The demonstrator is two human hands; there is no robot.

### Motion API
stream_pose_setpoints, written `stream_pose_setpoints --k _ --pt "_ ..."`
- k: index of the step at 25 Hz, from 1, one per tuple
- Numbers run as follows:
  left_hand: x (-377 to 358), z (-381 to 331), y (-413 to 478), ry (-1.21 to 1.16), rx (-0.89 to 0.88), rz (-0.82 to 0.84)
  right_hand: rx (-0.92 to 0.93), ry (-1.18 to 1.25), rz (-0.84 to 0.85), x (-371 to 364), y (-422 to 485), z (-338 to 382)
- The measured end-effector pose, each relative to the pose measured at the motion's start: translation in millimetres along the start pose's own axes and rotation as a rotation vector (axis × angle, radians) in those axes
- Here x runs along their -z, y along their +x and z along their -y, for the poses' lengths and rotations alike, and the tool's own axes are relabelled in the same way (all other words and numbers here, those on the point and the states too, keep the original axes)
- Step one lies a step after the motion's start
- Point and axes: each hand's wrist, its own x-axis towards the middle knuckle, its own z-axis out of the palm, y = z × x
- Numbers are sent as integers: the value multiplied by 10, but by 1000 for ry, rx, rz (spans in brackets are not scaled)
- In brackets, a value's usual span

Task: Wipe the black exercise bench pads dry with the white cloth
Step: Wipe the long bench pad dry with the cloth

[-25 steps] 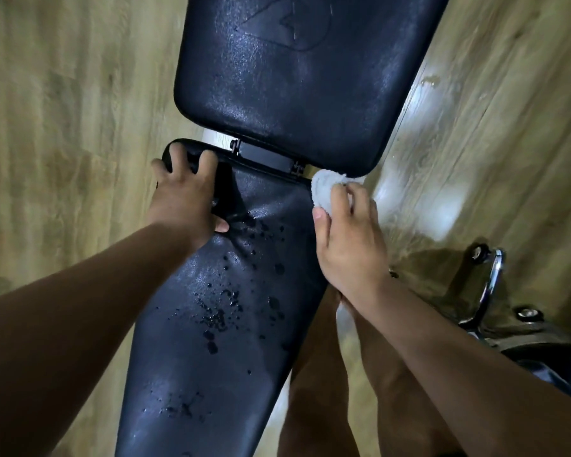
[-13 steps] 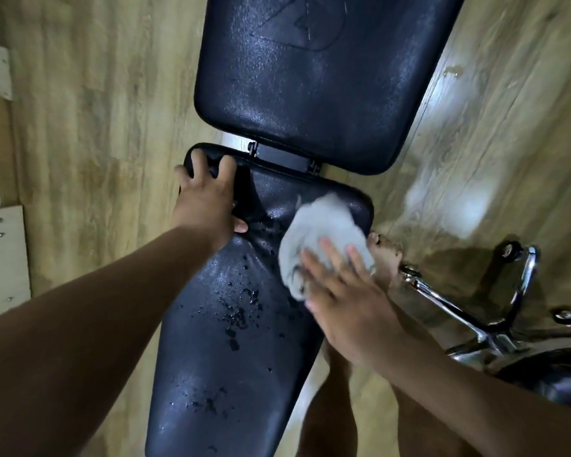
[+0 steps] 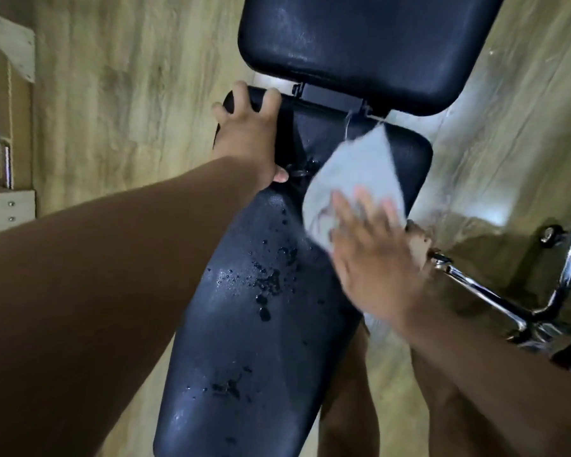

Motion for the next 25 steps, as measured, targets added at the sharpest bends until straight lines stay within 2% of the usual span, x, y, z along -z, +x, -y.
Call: stream_pose_setpoints --k 3,5,7,9,12,14,16,19,21,22,23,25 --pt "-35 40 -56 -53 -1 -38 379 14 205 -481 -1089 587" --pt "-83 68 -55 -40 -5 -75 428 -12 187 -558 -1117 554" --pt "-108 92 -61 -56 -32 -110 294 -108 48 -415 -623 324" --pt "-113 146 -74 -70 -53 -143 50 -161 -138 -62 107 0" --pt "-138 204 -89 -89 -90 -145 -267 -82 -225 317 844 -266" --pt "-141 253 -77 -71 -125 -143 -304 -92 -257 174 777 -43" --pt "-105 314 -54 -52 -171 -151 -149 -132 -245 -232 221 375" --pt "-94 376 -35 -48 -184 -102 210 -24 17 -824 -942 1087" --pt "-162 376 -39 -16 -194 -96 471 -63 105 -829 -1087 1039" --pt "-195 372 -28 3 -203 -106 537 -146 123 -721 -883 861" --pt "-225 384 -10 21 -217 -118 527 -236 13 -594 -587 651" --pt "-266 438 29 56 -247 -171 217 -293 -307 -161 150 160"
